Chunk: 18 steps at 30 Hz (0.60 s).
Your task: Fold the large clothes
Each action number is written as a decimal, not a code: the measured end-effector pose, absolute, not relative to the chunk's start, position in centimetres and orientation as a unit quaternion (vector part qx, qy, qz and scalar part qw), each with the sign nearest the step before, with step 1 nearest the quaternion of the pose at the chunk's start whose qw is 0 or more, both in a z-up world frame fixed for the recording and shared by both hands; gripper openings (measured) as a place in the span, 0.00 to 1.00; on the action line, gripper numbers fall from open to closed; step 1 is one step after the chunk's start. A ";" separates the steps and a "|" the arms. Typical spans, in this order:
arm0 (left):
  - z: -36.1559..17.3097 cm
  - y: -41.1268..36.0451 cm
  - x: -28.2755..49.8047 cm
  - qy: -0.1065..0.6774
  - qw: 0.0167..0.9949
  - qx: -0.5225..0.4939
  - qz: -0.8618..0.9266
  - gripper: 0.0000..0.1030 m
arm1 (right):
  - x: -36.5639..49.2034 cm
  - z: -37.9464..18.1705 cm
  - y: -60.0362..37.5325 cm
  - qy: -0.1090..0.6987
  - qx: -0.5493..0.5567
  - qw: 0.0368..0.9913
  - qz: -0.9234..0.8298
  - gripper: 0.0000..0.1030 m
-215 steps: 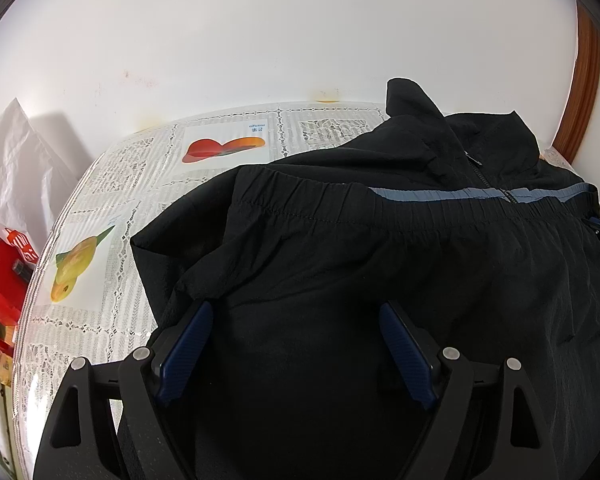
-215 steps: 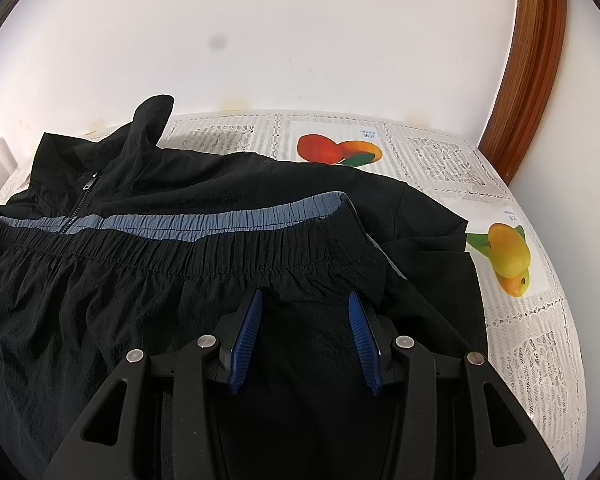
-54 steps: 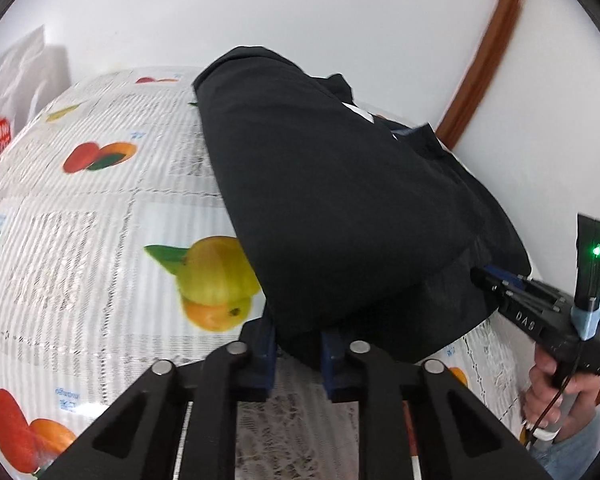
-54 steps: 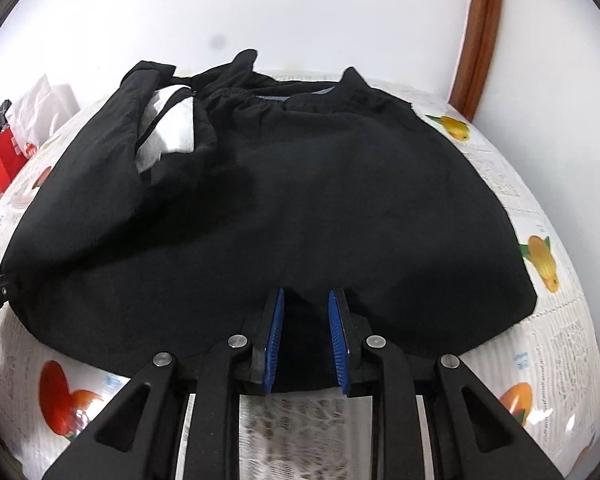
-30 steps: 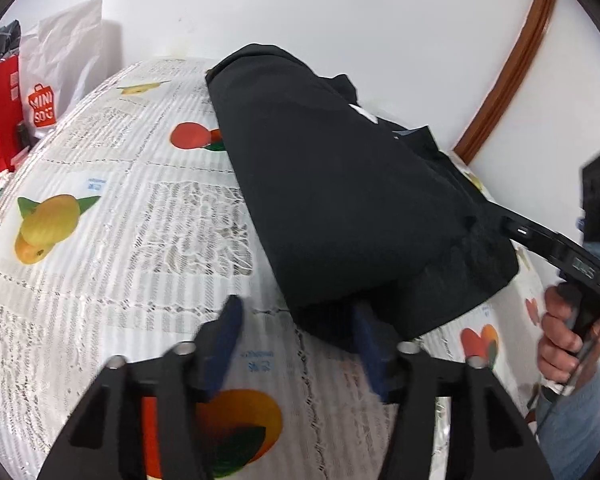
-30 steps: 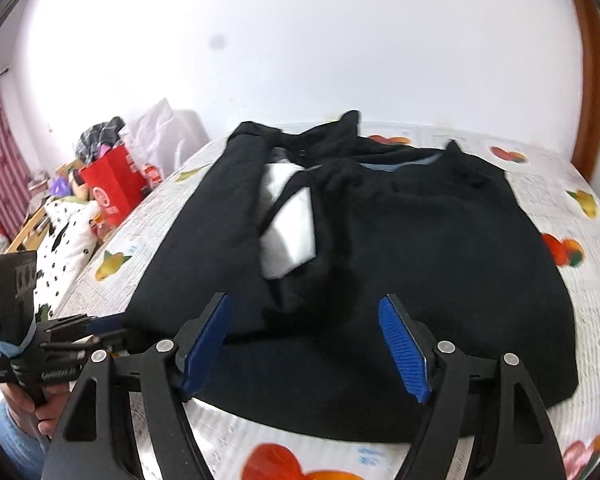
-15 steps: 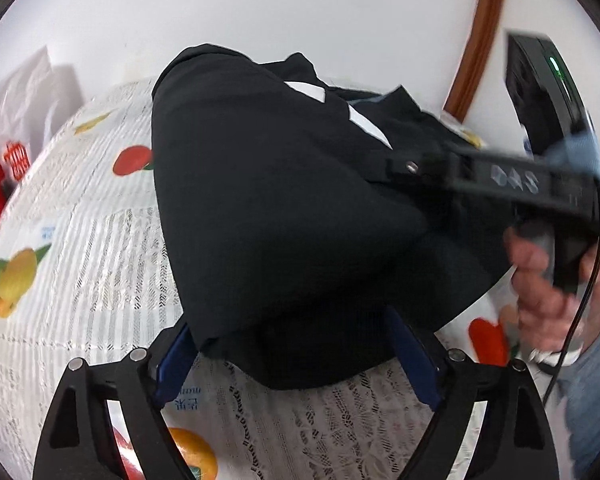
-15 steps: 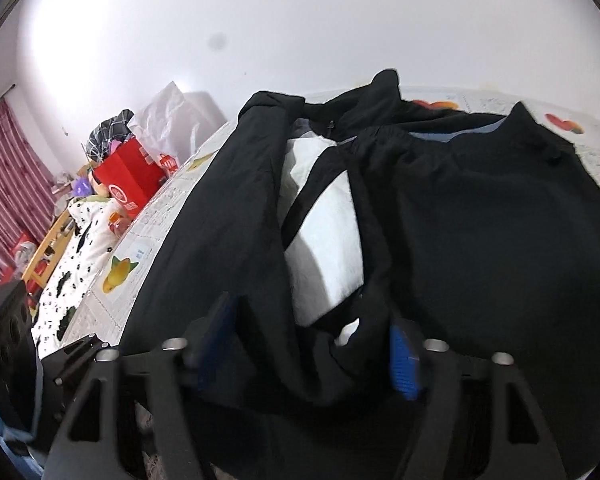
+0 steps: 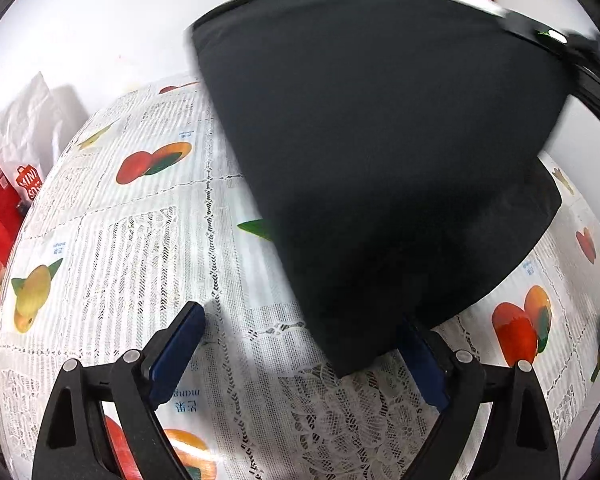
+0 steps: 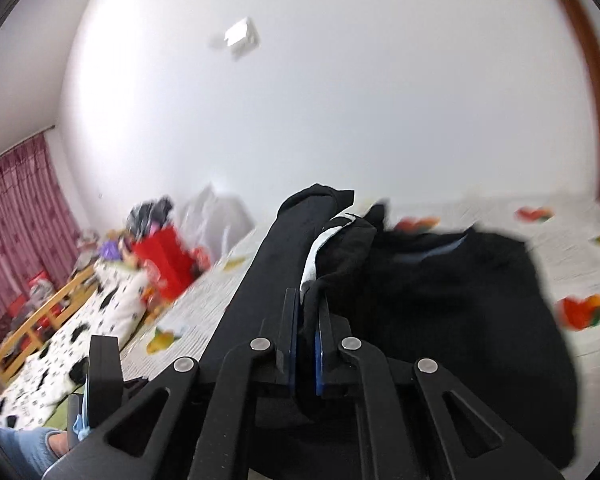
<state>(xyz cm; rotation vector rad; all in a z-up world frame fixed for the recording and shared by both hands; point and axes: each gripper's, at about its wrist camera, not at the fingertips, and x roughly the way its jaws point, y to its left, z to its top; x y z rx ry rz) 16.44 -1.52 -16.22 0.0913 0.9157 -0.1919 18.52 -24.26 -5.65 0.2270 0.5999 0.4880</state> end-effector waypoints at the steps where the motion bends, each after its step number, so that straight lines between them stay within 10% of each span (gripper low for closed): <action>1: -16.2 -1.7 16.9 0.442 0.892 0.044 -0.091 0.92 | 18.0 -5.6 -25.5 0.287 0.115 0.925 0.222 0.06; 10: -16.1 -2.2 18.0 0.441 0.891 0.048 -0.092 0.93 | 17.1 -12.6 -31.0 0.401 0.141 0.900 0.098 0.09; 16: -15.4 -2.6 17.8 0.430 0.892 0.022 -0.141 0.90 | 17.1 -12.7 -31.6 0.411 0.159 0.892 0.100 0.59; 18: -15.4 -3.5 18.3 0.433 0.889 0.014 -0.151 0.90 | 17.5 -12.9 -31.0 0.417 0.146 0.891 0.104 0.60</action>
